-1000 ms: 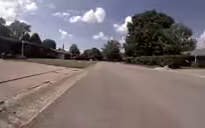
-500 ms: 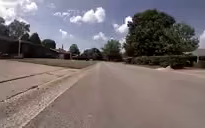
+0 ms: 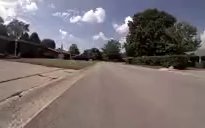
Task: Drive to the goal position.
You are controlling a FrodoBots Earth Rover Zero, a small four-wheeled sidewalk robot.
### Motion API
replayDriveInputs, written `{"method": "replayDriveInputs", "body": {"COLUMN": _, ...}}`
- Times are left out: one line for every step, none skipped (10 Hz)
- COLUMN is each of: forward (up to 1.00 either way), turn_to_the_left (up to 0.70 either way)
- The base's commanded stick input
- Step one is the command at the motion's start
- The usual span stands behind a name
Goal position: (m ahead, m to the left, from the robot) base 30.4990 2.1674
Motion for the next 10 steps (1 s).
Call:
{"method": "replayDriveInputs", "body": {"forward": 1.0, "turn_to_the_left": 0.17}}
{"method": "replayDriveInputs", "body": {"forward": 1.0, "turn_to_the_left": 0.4}}
{"method": "replayDriveInputs", "body": {"forward": 1.0, "turn_to_the_left": 0.13}}
{"method": "replayDriveInputs", "body": {"forward": 1.0, "turn_to_the_left": 0.03}}
{"method": "replayDriveInputs", "body": {"forward": 1.0, "turn_to_the_left": 0.03}}
{"method": "replayDriveInputs", "body": {"forward": 1.0, "turn_to_the_left": 0.03}}
{"method": "replayDriveInputs", "body": {"forward": 1.0, "turn_to_the_left": 0.03}}
{"method": "replayDriveInputs", "body": {"forward": 1.0, "turn_to_the_left": 0.03}}
{"method": "replayDriveInputs", "body": {"forward": 1.0, "turn_to_the_left": 0.03}}
{"method": "replayDriveInputs", "body": {"forward": 1.0, "turn_to_the_left": 0.03}}
